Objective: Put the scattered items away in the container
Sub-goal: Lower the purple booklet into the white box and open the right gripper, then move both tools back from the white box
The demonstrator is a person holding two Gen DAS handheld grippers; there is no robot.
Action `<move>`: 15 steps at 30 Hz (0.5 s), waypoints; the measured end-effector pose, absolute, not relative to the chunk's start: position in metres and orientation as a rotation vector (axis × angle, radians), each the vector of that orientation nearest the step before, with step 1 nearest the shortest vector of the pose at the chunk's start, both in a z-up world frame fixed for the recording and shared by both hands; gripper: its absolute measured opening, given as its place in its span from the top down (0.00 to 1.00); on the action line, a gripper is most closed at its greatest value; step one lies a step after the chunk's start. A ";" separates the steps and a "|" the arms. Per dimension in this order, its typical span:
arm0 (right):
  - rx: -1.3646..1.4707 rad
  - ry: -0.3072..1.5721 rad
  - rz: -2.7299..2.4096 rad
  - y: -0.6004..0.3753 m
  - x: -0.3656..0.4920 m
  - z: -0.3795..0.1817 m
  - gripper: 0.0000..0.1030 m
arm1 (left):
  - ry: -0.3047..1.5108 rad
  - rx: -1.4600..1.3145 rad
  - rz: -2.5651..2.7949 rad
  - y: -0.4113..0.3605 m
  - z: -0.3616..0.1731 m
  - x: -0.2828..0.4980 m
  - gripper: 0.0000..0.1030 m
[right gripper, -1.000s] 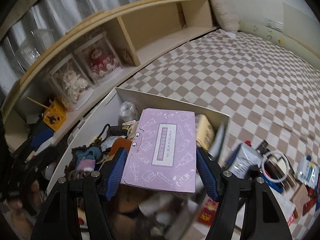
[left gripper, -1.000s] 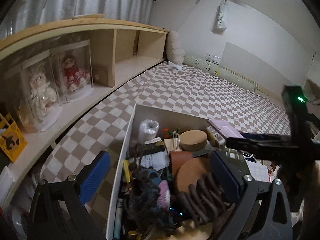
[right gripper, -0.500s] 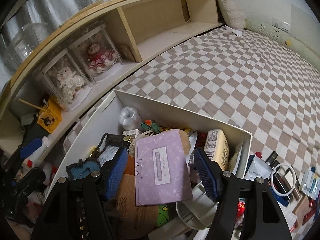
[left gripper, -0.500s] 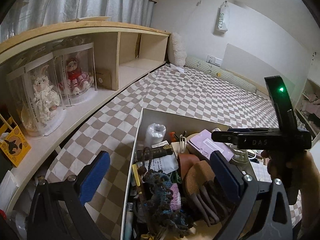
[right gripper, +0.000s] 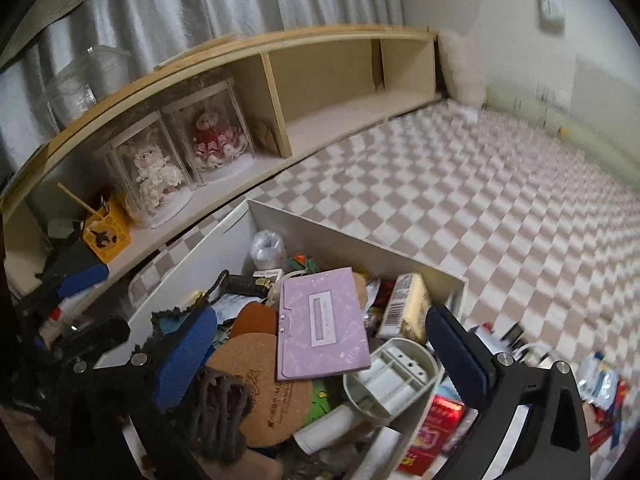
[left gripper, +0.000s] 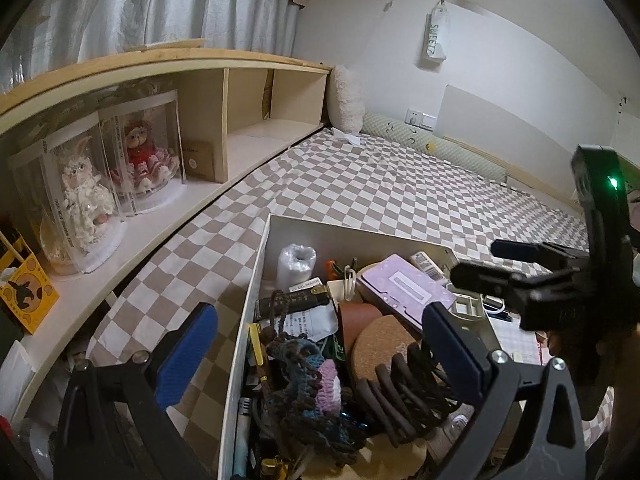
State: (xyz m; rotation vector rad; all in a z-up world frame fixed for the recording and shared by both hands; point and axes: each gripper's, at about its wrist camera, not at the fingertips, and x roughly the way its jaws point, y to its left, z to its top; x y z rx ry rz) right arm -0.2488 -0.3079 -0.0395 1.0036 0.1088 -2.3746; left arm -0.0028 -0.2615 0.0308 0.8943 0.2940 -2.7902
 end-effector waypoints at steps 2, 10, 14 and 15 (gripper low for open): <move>1.004 0.132 -2.392 -0.305 -0.246 -0.040 0.00 | 0.289 0.886 -2.789 -0.259 0.034 -0.001 0.00; 0.986 0.127 -2.478 -0.277 -0.227 -0.044 0.00 | 0.255 0.868 -2.798 -0.243 0.043 0.008 0.00; 0.972 0.099 -2.507 -0.262 -0.218 -0.040 0.00 | 0.254 0.867 -2.803 -0.234 0.047 0.011 0.00; 0.965 0.094 -2.514 -0.258 -0.215 -0.038 0.00 | 0.254 0.866 -2.801 -0.231 0.048 0.012 0.00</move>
